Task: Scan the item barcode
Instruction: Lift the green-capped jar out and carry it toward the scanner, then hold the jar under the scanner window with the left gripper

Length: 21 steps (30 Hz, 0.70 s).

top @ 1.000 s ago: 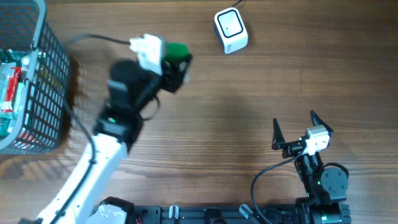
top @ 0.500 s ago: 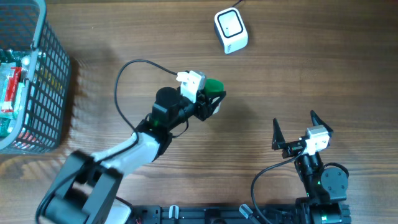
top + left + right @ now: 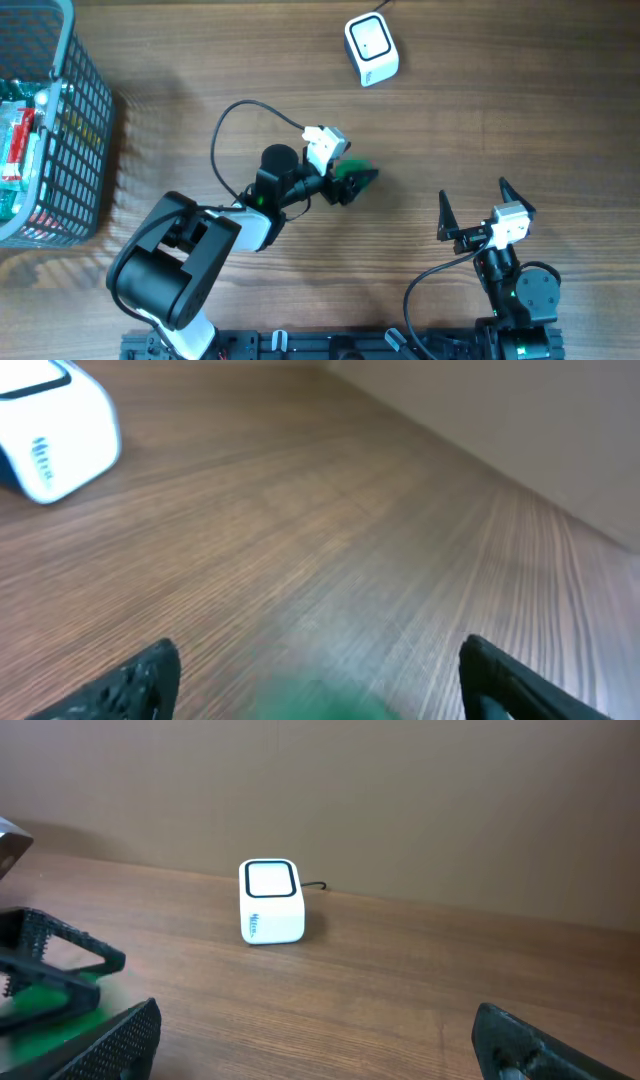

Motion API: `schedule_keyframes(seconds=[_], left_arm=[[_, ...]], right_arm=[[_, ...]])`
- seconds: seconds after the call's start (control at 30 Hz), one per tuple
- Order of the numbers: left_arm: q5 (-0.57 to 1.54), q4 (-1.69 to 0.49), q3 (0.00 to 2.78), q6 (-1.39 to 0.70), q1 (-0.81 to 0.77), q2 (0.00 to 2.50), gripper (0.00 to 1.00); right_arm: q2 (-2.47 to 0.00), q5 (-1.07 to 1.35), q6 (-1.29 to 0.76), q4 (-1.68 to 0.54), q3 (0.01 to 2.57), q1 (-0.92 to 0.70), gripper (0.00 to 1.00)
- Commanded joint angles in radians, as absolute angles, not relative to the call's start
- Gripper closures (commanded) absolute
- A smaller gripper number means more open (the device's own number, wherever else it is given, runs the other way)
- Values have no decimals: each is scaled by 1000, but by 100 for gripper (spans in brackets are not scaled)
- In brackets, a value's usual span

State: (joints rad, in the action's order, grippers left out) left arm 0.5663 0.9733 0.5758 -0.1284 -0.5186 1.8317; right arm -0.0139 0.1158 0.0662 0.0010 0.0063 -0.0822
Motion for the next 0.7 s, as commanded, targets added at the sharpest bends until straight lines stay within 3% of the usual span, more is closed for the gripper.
schedule_keyframes(seconds=[0.0, 0.07, 0.1, 0.2, 0.27, 0.43, 0.53, 0.67], left_arm=[[622, 963, 582, -56, -526, 1842, 39], [622, 933, 582, -56, -526, 1842, 50], [621, 917, 582, -55, -526, 1842, 49], [620, 903, 582, -56, -525, 1842, 13], [620, 951, 582, -56, -524, 1841, 8], [620, 1113, 583, -82, -507, 1813, 18], [620, 1209, 583, -187, -489, 1776, 36], [605, 1211, 583, -392, -447, 1698, 34]], right_arm=[[-14, 128, 72, 7, 5, -77, 0], [-14, 128, 72, 7, 5, -77, 0], [-14, 128, 72, 7, 5, -77, 0], [-14, 128, 72, 7, 5, -77, 0], [-14, 128, 73, 7, 5, -77, 0], [-14, 128, 73, 7, 5, -77, 0], [-14, 128, 72, 7, 5, -77, 0], [-14, 128, 72, 7, 5, -77, 0]])
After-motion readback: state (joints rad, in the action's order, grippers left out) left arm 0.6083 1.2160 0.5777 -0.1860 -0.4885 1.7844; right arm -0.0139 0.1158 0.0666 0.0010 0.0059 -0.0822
